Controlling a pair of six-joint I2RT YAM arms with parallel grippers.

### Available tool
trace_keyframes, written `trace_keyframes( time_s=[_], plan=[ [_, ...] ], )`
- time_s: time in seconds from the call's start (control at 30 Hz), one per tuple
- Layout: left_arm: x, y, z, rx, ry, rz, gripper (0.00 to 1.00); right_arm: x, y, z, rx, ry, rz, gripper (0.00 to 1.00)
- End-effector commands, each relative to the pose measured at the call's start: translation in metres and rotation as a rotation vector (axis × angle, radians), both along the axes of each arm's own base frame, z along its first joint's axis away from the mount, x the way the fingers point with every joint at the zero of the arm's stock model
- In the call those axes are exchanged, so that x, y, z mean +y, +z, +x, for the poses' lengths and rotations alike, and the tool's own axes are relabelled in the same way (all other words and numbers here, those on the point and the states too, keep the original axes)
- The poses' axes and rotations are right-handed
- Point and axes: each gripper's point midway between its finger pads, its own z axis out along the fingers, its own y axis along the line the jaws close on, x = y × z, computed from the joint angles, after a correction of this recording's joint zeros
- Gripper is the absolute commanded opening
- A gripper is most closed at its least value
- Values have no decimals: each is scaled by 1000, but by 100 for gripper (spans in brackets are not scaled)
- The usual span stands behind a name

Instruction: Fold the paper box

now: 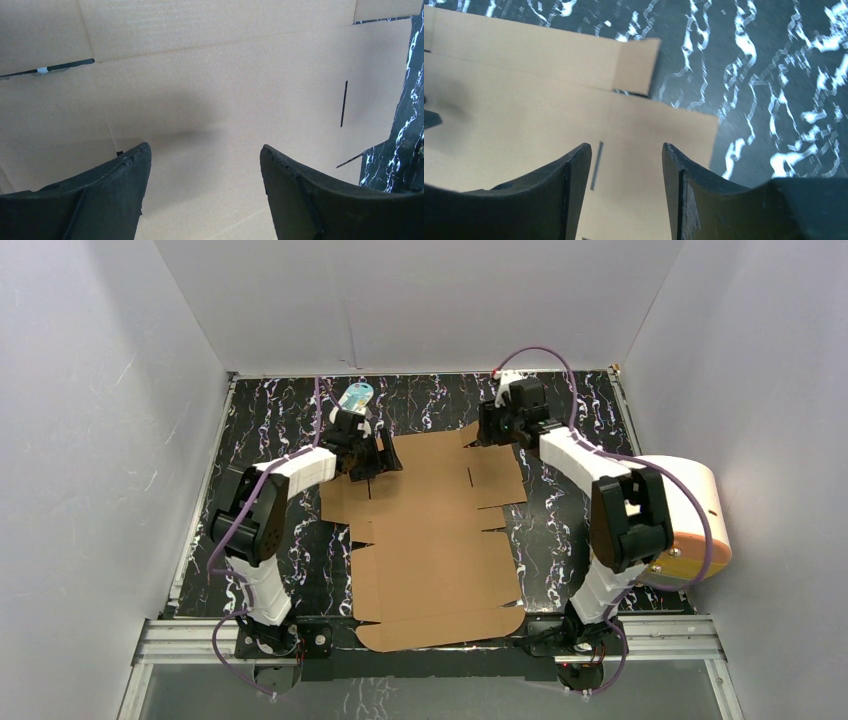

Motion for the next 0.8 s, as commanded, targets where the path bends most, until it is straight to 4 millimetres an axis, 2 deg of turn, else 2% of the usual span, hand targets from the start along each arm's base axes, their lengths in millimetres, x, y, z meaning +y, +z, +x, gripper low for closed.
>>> trace_keyframes(
  time_s=[0.0, 0.13, 0.3, 0.53, 0.77],
  plan=[
    [0, 40, 0, -69, -2, -15, 77, -30, 3, -15, 6, -98, -7, 65],
    [-5, 50, -9, -65, -19, -49, 77, -49, -9, -35, 51, -156, 14, 71],
    [-16, 52, -26, -31, -53, -110, 77, -67, -26, -56, 80, -218, 33, 81],
    [-27, 41, -39, -2, -89, -99, 77, -85, -43, -62, 129, -276, 37, 92],
    [-28, 24, -44, 41, -94, -90, 77, -84, -55, -64, 157, -267, 58, 96]
  ],
)
